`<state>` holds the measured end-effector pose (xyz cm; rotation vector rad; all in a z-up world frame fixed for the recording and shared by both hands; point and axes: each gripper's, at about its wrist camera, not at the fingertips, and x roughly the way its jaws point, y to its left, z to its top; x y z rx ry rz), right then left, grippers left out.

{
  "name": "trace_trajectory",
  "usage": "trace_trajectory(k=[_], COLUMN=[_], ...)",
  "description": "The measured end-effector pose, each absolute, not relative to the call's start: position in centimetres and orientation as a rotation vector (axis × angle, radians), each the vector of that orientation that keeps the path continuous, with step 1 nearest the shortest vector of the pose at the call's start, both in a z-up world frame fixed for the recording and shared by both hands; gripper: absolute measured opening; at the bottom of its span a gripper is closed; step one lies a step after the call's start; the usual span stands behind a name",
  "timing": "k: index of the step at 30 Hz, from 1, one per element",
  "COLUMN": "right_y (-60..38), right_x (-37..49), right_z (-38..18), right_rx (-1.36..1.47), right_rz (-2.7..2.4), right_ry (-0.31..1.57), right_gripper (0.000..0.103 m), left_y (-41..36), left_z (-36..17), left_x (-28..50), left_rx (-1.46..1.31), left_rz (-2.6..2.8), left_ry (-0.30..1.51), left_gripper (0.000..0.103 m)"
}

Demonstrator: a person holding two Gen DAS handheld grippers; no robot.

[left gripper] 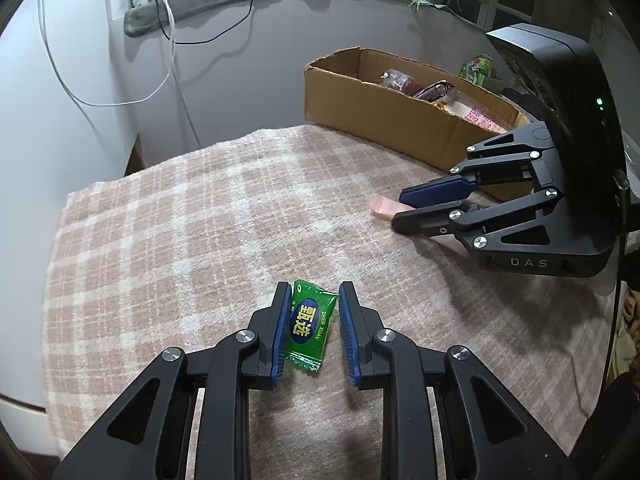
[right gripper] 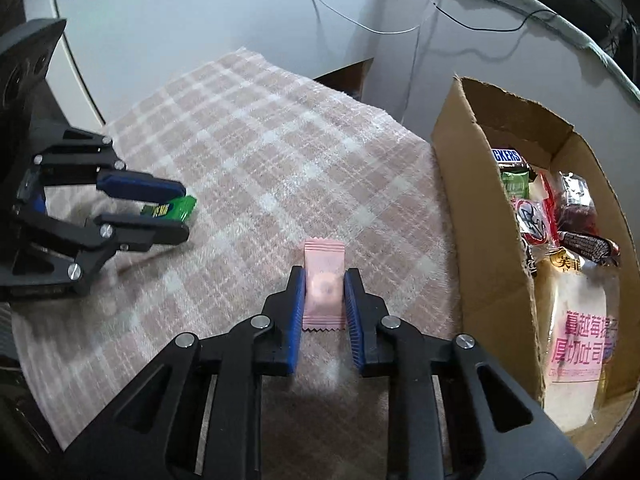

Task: Organize snacks
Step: 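Lift the green and pink candies and carry both over the box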

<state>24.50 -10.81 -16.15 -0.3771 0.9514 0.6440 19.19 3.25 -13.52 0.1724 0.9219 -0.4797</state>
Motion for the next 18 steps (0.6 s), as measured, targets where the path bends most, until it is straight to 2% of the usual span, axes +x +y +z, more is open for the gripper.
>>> trace_trajectory(k=[8,18], right_y=[-11.6,-14.6], right_x=[24.5,23.2], right_z=[-15.2,-11.1], right_rx=[-0.323,-0.242], right_rz=[0.642,0.628], right_ry=[0.942,0.861], right_gripper=[0.018,0.018], left_y=[2.6,0.5], left_z=[-12.6,-9.1], left_x=[19.4,20.7], left_rx=[0.181,0.196], left_rz=[-0.487,-0.508], left_ry=[0.898,0.81], left_gripper=[0.022,0.022])
